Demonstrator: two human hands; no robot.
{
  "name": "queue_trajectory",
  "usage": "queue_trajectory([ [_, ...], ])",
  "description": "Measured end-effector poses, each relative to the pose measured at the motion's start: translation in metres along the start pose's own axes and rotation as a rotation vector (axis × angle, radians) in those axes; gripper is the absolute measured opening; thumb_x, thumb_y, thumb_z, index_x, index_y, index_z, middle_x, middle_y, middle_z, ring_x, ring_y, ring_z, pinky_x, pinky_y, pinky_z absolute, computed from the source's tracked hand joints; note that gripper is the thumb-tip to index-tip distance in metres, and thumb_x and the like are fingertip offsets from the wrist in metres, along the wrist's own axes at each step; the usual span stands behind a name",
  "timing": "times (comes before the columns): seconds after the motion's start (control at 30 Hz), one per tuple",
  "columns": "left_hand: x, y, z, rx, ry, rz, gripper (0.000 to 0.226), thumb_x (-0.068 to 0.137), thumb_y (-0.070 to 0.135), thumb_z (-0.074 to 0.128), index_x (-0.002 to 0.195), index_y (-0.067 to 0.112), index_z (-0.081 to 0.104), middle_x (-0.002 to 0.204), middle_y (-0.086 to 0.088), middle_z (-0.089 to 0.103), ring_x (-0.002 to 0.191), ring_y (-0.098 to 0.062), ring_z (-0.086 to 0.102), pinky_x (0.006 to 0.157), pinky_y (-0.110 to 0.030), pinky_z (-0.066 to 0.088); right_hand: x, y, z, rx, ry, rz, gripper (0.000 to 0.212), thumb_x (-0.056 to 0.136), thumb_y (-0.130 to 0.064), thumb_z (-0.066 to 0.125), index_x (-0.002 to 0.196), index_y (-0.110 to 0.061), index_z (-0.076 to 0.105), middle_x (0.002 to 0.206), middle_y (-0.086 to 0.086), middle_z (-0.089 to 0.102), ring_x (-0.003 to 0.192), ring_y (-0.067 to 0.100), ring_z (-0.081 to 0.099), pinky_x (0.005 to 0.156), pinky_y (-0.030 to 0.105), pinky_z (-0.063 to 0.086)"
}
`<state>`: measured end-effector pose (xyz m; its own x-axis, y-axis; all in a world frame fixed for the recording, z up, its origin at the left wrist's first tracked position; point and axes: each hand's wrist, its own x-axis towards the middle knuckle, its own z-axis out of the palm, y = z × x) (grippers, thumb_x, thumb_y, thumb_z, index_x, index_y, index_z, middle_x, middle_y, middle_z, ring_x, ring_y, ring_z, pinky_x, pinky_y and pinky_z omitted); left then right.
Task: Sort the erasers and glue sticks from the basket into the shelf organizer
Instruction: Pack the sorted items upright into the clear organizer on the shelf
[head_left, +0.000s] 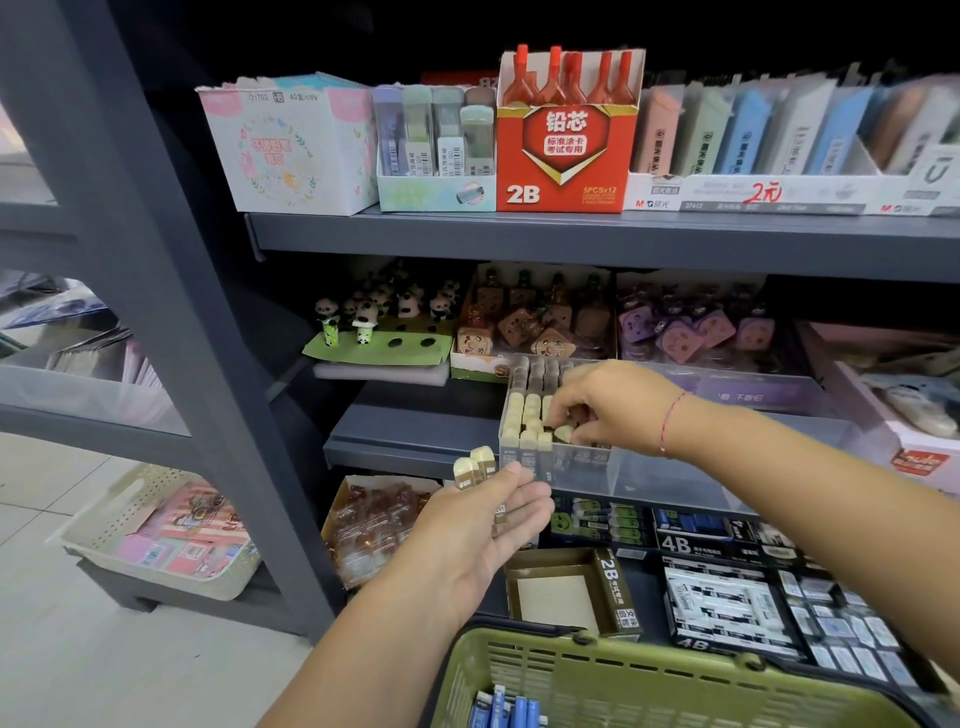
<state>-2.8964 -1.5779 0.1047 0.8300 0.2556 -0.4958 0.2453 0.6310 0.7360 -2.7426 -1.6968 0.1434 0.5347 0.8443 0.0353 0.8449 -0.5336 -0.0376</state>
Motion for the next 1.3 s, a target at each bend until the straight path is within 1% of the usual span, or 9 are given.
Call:
queue_trajectory([
  [0.23, 0.002, -0.001, 0.0, -0.008, 0.002, 0.0, 0.022, 0.092, 0.009, 0.06, 0.104, -0.009, 0.065, 0.09, -0.022, 0.073, 0.083, -0.026, 0.073, 0.071, -0.032, 0.06, 0.005, 0.007, 0.005, 0.111, 0.04, -0.007, 0.016, 0.075, -0.008, 0.071, 0.076, -0.023, 0.064, 0.075, -0.013, 0.054, 0.065, -0.003, 0.047, 0.06, 0.006, 0.032],
  [0.37, 0.002, 0.0, 0.0, -0.005, -0.002, -0.002, 0.021, 0.092, 0.009, 0.06, 0.103, -0.009, 0.065, 0.09, -0.021, 0.073, 0.08, -0.025, 0.073, 0.07, -0.031, 0.061, 0.004, 0.009, 0.01, 0.21, 0.073, 0.062, 0.017, 0.076, -0.015, 0.075, 0.076, -0.025, 0.062, 0.079, -0.007, 0.064, 0.07, 0.006, 0.055, 0.069, 0.024, 0.047],
  [0.47, 0.002, 0.0, 0.0, -0.003, 0.002, -0.001, 0.021, 0.092, 0.009, 0.06, 0.102, -0.008, 0.065, 0.09, -0.021, 0.073, 0.08, -0.025, 0.073, 0.071, -0.031, 0.06, -0.001, 0.006, 0.005, 0.287, 0.094, 0.117, 0.005, 0.081, -0.024, 0.074, 0.078, -0.021, 0.07, 0.082, -0.006, 0.067, 0.073, 0.007, 0.059, 0.071, 0.023, 0.049],
  [0.7, 0.003, -0.001, 0.001, -0.004, 0.009, -0.012, 0.023, 0.092, 0.01, 0.061, 0.105, -0.008, 0.065, 0.091, -0.022, 0.073, 0.083, -0.026, 0.073, 0.069, -0.031, 0.061, -0.006, -0.003, 0.004, 0.241, 0.124, 0.254, 0.029, 0.089, -0.04, 0.061, 0.074, -0.018, 0.071, 0.083, -0.003, 0.068, 0.078, 0.016, 0.061, 0.068, 0.028, 0.045],
  [0.87, 0.002, -0.001, 0.001, -0.001, 0.014, -0.007, 0.023, 0.091, 0.01, 0.061, 0.105, -0.008, 0.065, 0.091, -0.022, 0.073, 0.084, -0.026, 0.073, 0.07, -0.032, 0.061, -0.004, -0.014, 0.01, 0.296, 0.084, 0.384, 0.049, 0.081, -0.056, 0.064, 0.062, -0.011, 0.064, 0.062, -0.002, 0.061, 0.065, 0.016, 0.055, 0.069, 0.032, 0.05],
  [0.93, 0.001, 0.0, 0.001, -0.001, 0.015, -0.005, 0.023, 0.092, 0.009, 0.061, 0.105, -0.008, 0.065, 0.091, -0.022, 0.073, 0.084, -0.026, 0.073, 0.07, -0.032, 0.06, -0.003, -0.02, 0.013, 0.242, 0.077, 0.421, 0.048, 0.08, -0.058, 0.064, 0.056, -0.017, 0.057, 0.055, -0.006, 0.05, 0.067, 0.018, 0.053, 0.074, 0.033, 0.045],
  [1.07, 0.0, 0.001, 0.0, 0.001, 0.014, -0.006, 0.022, 0.092, 0.009, 0.061, 0.104, -0.008, 0.065, 0.091, -0.022, 0.073, 0.086, -0.026, 0.073, 0.071, -0.032, 0.06, 0.0, -0.024, 0.009, 0.205, 0.036, 0.527, 0.045, 0.079, -0.059, 0.065, 0.057, -0.021, 0.055, 0.061, -0.005, 0.052, 0.077, 0.022, 0.059, 0.077, 0.033, 0.042],
  [1.17, 0.0, 0.001, 0.0, -0.001, 0.007, -0.006, 0.022, 0.091, 0.01, 0.061, 0.104, -0.008, 0.066, 0.091, -0.021, 0.073, 0.084, -0.026, 0.073, 0.069, -0.031, 0.061, 0.004, -0.025, 0.004, 0.193, -0.016, 0.583, 0.049, 0.077, -0.058, 0.066, 0.059, -0.016, 0.049, 0.059, -0.002, 0.048, 0.071, 0.023, 0.052, 0.076, 0.033, 0.036],
  [1.3, 0.0, 0.002, 0.0, -0.009, 0.003, -0.009, 0.022, 0.091, 0.009, 0.061, 0.104, -0.008, 0.065, 0.09, -0.021, 0.073, 0.081, -0.025, 0.073, 0.069, -0.031, 0.061, 0.009, -0.023, 0.001, 0.175, -0.076, 0.597, 0.042, 0.079, -0.055, 0.066, 0.067, -0.016, 0.057, 0.065, -0.003, 0.055, 0.076, 0.024, 0.058, 0.083, 0.035, 0.042],
])
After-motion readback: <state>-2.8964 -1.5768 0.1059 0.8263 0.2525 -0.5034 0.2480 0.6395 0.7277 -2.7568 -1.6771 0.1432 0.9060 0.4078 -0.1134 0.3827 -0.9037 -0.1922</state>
